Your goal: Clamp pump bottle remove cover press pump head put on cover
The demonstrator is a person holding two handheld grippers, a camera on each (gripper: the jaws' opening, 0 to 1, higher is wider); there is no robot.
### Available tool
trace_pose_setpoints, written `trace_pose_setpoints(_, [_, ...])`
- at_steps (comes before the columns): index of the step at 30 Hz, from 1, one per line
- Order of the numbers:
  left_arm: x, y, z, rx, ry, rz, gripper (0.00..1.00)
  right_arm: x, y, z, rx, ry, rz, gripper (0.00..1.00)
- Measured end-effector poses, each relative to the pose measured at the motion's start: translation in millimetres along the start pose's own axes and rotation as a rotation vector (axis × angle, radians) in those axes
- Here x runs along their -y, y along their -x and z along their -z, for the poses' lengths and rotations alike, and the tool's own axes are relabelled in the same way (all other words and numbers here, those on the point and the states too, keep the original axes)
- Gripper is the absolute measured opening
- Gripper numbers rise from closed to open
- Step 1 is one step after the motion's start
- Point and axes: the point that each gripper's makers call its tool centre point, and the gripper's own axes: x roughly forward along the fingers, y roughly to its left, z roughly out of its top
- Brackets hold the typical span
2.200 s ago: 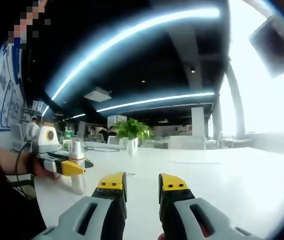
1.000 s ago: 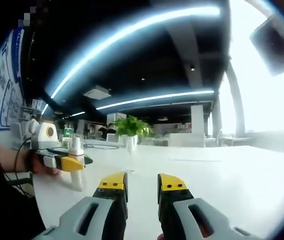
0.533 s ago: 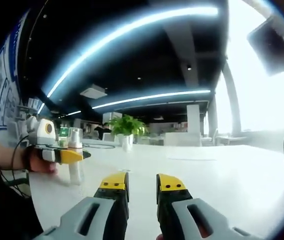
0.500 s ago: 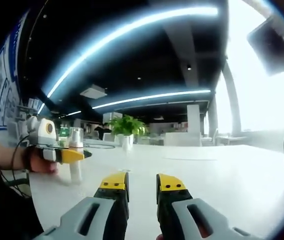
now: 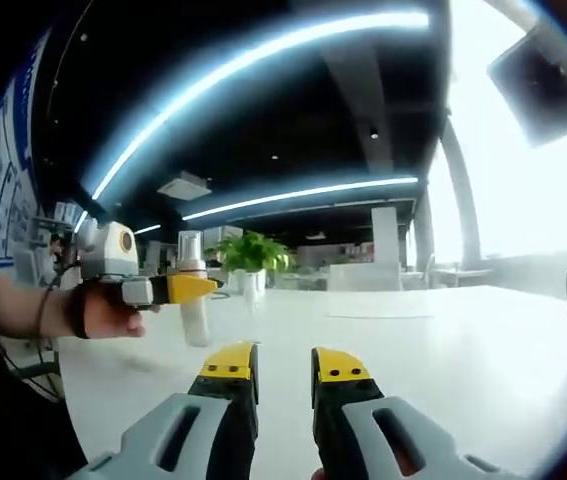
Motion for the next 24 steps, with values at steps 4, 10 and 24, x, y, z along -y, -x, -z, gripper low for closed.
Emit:
trace_pose_setpoints(4, [-5.6, -13, 0.9, 0.005, -0.002, -0.021, 0.14, -2, 1, -4.2, 0.017, -0.033, -0.003, 0.14])
trace_pose_setpoints(10, [-14.1, -31, 0.1, 0.004, 0.015, -0.042, 0.14, -6, 0, -2.8, 0.009, -0.011, -0.005, 0.15])
trace_pose_setpoints(24, [-19.6, -70, 4.3, 0.016, 0.010, -0.069, 0.14, -4, 0, -3.7, 0.013, -0.028, -0.004, 0.14])
